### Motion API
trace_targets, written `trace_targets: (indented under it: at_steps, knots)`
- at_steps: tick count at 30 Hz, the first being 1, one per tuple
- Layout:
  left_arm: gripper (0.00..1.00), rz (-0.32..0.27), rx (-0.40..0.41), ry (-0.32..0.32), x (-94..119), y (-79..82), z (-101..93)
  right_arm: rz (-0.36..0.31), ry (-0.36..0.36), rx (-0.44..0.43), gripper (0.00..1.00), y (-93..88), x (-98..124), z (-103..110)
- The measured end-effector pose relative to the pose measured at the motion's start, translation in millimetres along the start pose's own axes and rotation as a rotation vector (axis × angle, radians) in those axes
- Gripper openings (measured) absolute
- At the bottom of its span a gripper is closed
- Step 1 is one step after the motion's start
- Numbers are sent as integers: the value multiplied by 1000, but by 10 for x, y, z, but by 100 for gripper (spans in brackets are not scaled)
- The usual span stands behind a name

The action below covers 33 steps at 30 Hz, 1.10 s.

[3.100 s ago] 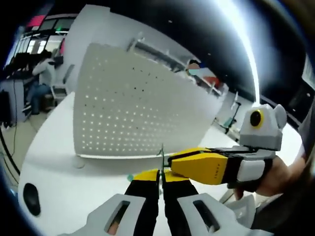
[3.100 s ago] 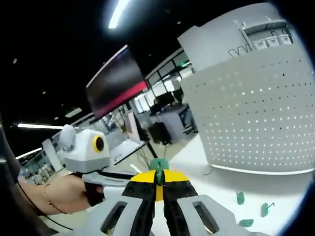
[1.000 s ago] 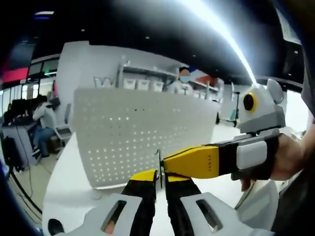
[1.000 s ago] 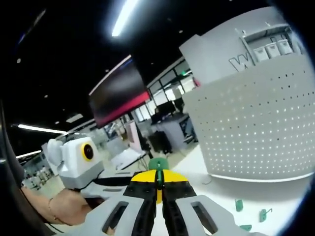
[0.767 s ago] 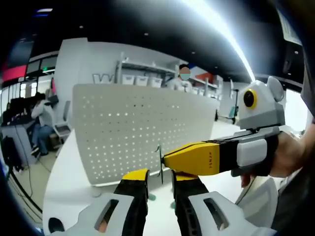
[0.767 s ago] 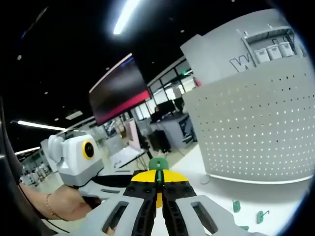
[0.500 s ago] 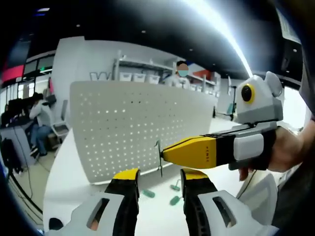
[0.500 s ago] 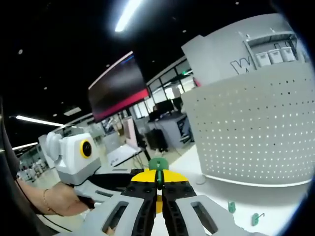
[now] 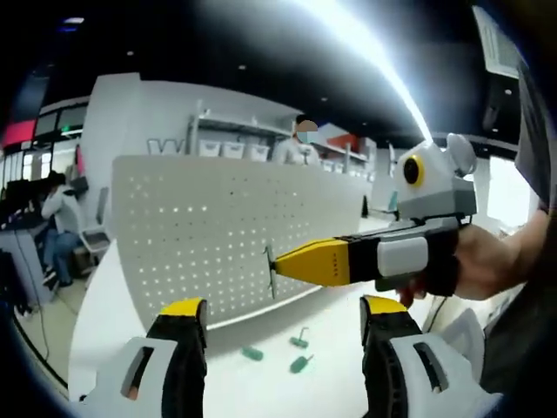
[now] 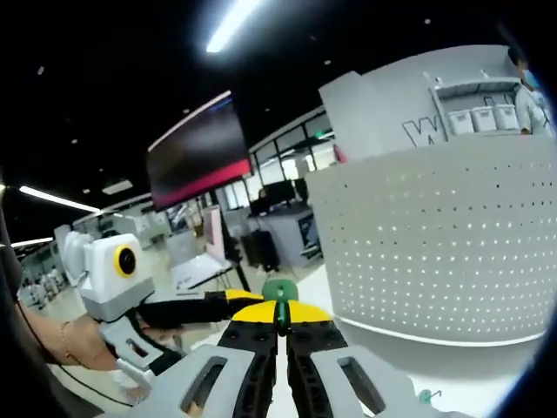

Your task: Insert the hook assembly into the mounting plate slot until the hook locks in place.

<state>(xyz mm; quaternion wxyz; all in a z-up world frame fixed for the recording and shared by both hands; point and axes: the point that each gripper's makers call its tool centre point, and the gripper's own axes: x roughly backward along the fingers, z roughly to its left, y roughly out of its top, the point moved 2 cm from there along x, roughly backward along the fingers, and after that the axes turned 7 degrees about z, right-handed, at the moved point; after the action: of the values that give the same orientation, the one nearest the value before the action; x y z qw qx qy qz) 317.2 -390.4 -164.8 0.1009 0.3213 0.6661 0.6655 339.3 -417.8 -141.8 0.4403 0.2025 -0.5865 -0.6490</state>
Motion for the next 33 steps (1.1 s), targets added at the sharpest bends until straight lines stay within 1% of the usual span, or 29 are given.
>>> trace_targets:
  at_steps: [1, 5, 7, 17, 22, 24, 26, 27, 28, 30, 33]
  knots:
    - [79, 0, -1, -4, -3, 2, -11, 0, -5, 2, 0, 1, 3, -13]
    - [91, 2, 8, -21, -39, -3, -62, 0, -27, 8, 0, -5, 6, -70]
    - [91, 5, 7, -26, -44, -12, -81, -2, -33, 10, 0, -2, 6, -85]
    - [100, 4, 27, -24, -58, -11, -81, -26, -89, 29, 0, 28, 11, -178]
    - [100, 8, 30, -14, -55, -29, -67, -51, -153, 37, 0, 49, 36, -309]
    - [100, 13, 28, -11, -56, -44, -62, -68, -200, 48, 0, 78, 63, -404]
    - [100, 16, 29, -10, -56, -52, -63, -92, -241, 51, 0, 121, 101, -503]
    - [100, 17, 30, -10, -56, -57, -63, -115, -263, 51, 0, 159, 126, -565]
    - [100, 18, 29, -8, -56, -63, -60, -117, -270, 51, 0, 166, 134, -588]
    - [100, 23, 27, -7, -54, -72, -56, -142, -304, 49, 0, 214, 169, -683]
    - [100, 29, 24, 13, -47, -90, -16, -158, -340, 62, 0, 274, 200, -806]
